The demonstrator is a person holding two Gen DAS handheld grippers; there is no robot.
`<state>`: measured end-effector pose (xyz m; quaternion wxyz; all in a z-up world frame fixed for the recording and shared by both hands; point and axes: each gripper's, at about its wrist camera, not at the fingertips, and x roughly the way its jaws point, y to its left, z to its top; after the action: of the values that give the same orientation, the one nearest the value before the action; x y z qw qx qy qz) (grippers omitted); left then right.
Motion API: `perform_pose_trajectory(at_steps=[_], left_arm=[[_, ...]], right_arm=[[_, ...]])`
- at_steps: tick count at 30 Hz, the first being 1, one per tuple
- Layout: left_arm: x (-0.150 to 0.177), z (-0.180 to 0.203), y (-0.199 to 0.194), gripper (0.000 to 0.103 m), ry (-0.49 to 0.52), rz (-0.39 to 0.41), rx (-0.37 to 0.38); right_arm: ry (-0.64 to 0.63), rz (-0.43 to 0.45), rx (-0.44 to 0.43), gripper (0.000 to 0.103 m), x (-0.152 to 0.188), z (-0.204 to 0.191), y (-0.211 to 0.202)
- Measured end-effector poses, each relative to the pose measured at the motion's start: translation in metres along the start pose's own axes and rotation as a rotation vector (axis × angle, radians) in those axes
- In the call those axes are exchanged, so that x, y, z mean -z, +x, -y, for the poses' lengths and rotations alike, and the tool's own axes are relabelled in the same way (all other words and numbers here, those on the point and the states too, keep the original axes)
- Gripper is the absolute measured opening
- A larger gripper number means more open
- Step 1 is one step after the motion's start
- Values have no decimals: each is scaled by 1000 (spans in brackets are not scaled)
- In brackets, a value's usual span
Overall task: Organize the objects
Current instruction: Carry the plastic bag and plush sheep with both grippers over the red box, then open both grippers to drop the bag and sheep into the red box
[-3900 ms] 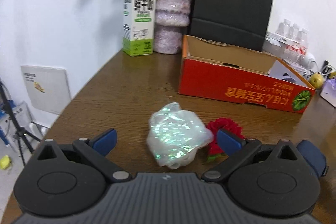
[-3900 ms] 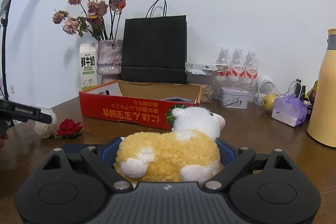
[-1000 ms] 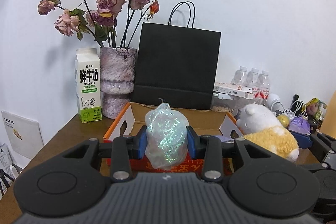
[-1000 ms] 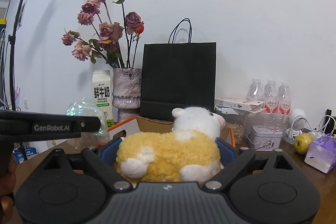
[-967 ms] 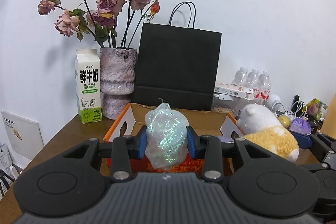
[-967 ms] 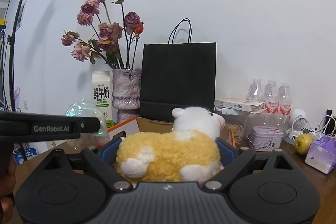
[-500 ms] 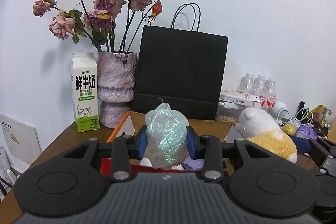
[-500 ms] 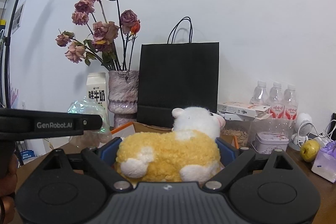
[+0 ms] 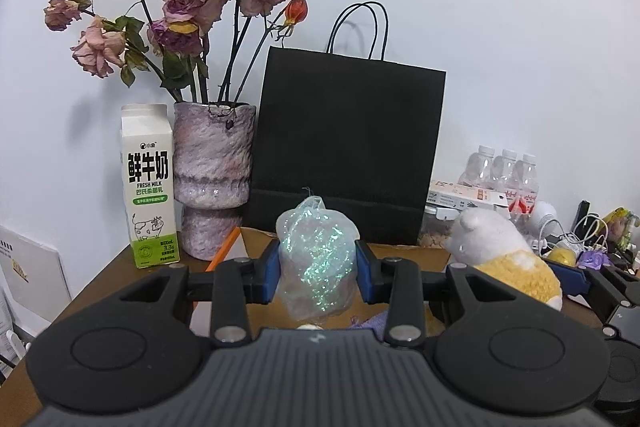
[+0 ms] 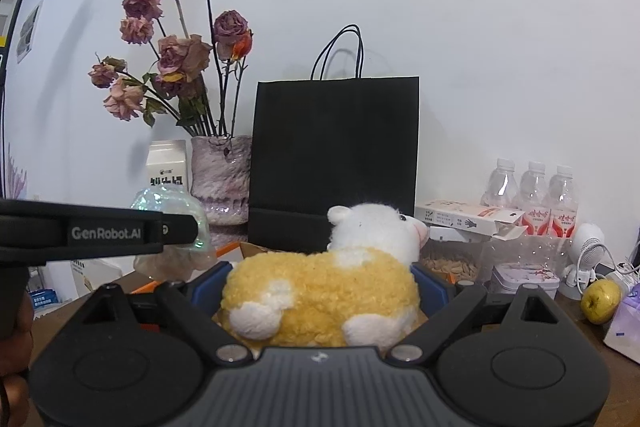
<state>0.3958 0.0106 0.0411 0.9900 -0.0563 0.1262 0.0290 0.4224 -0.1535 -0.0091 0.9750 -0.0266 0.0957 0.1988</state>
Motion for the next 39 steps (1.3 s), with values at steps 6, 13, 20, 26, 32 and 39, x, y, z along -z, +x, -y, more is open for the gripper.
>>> perform_pose_trajectory(at_steps=[6, 13, 20, 26, 32, 39], left_arm=[[-4, -2, 19, 38, -3, -4, -2], [-8, -8, 52, 38, -21, -34, -11], [-7, -14, 83, 39, -29, -76, -28], [-6, -20, 103, 41, -33, -97, -58], [-3, -20, 112, 84, -14, -101, -77], [0, -18, 113, 103, 0, -92, -107]], right_arm=[[1, 1, -3, 93, -4, 4, 20], [3, -14, -5, 93, -4, 8, 49], [-1, -46, -10, 93, -2, 8, 77], [-5, -64, -2, 93, -2, 7, 97], [14, -126, 10, 97, 2, 11, 114], [54, -158, 29, 103, 6, 18, 117]])
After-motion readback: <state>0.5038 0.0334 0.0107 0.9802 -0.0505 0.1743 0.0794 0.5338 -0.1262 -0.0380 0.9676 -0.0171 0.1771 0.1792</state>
